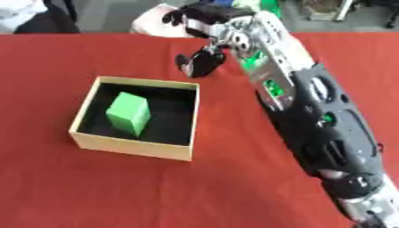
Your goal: Pick up objects on the table and place them in the box.
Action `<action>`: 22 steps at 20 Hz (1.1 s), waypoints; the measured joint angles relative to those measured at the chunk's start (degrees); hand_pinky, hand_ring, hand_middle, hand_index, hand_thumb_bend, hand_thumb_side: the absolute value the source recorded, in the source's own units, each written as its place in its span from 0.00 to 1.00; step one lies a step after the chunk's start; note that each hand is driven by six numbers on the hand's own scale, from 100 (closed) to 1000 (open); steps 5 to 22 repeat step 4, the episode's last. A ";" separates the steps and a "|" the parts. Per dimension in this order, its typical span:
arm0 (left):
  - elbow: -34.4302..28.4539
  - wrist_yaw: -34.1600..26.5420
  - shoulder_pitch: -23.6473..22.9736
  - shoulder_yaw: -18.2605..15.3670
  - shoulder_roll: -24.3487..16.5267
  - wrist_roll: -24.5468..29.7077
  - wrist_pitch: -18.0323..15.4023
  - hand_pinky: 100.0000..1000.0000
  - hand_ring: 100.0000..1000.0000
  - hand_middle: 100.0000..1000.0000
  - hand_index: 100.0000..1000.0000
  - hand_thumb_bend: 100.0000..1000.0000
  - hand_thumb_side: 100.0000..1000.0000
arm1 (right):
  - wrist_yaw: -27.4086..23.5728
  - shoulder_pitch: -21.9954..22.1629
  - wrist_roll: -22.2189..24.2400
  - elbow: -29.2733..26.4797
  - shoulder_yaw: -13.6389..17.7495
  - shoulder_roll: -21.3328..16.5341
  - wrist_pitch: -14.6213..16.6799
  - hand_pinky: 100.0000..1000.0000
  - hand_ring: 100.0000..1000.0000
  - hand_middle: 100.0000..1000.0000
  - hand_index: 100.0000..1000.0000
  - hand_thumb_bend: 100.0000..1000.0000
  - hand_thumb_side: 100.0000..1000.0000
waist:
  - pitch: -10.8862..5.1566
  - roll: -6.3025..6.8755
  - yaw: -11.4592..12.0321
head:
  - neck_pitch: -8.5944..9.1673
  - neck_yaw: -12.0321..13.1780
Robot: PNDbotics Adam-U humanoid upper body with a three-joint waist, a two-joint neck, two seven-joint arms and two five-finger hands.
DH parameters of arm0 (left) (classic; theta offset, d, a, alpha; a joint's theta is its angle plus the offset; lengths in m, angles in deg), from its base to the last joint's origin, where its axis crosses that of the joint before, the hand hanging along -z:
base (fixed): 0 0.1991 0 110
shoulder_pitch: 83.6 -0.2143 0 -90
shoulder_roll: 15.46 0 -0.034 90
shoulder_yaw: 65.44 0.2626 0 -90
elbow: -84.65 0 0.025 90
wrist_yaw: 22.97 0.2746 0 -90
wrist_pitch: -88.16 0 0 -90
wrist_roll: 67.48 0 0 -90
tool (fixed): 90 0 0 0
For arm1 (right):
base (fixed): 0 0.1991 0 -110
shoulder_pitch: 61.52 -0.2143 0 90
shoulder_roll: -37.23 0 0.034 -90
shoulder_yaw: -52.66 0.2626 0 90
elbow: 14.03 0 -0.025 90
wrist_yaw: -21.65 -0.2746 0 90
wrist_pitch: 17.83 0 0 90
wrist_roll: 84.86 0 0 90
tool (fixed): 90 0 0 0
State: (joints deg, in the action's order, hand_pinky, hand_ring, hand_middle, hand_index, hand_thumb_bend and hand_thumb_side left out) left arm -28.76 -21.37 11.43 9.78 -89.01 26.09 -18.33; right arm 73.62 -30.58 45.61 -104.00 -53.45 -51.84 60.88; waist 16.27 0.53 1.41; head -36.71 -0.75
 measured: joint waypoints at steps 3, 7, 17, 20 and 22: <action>0.00 0.02 -0.01 -0.04 0.00 -0.12 -0.12 0.66 0.58 0.68 0.78 0.00 0.48 | -0.20 1.93 -2.66 -4.29 2.57 -2.66 -2.26 0.83 0.79 0.78 0.94 0.00 0.00 | 0.00 0.00 -0.22 | 0.00 0.25; 0.00 0.03 -0.02 -0.12 0.00 -0.15 -0.15 0.66 0.58 0.68 0.78 0.00 0.48 | -0.43 2.78 -3.82 -5.50 3.45 -3.63 -3.18 0.82 0.78 0.77 0.94 0.00 0.00 | 0.00 0.00 -0.24 | 0.00 0.37; 0.00 0.03 -0.02 -0.12 0.00 -0.15 -0.15 0.66 0.58 0.68 0.78 0.00 0.48 | -0.43 2.78 -3.82 -5.50 3.45 -3.63 -3.18 0.82 0.78 0.77 0.94 0.00 0.00 | 0.00 0.00 -0.24 | 0.00 0.37; 0.00 0.03 -0.02 -0.12 0.00 -0.15 -0.15 0.66 0.58 0.68 0.78 0.00 0.48 | -0.43 2.78 -3.82 -5.50 3.45 -3.63 -3.18 0.82 0.78 0.77 0.94 0.00 0.00 | 0.00 0.00 -0.24 | 0.00 0.37; 0.00 0.03 -0.02 -0.12 0.00 -0.15 -0.15 0.66 0.58 0.68 0.78 0.00 0.48 | -0.43 2.78 -3.82 -5.50 3.45 -3.63 -3.18 0.82 0.78 0.77 0.94 0.00 0.00 | 0.00 0.00 -0.24 | 0.00 0.37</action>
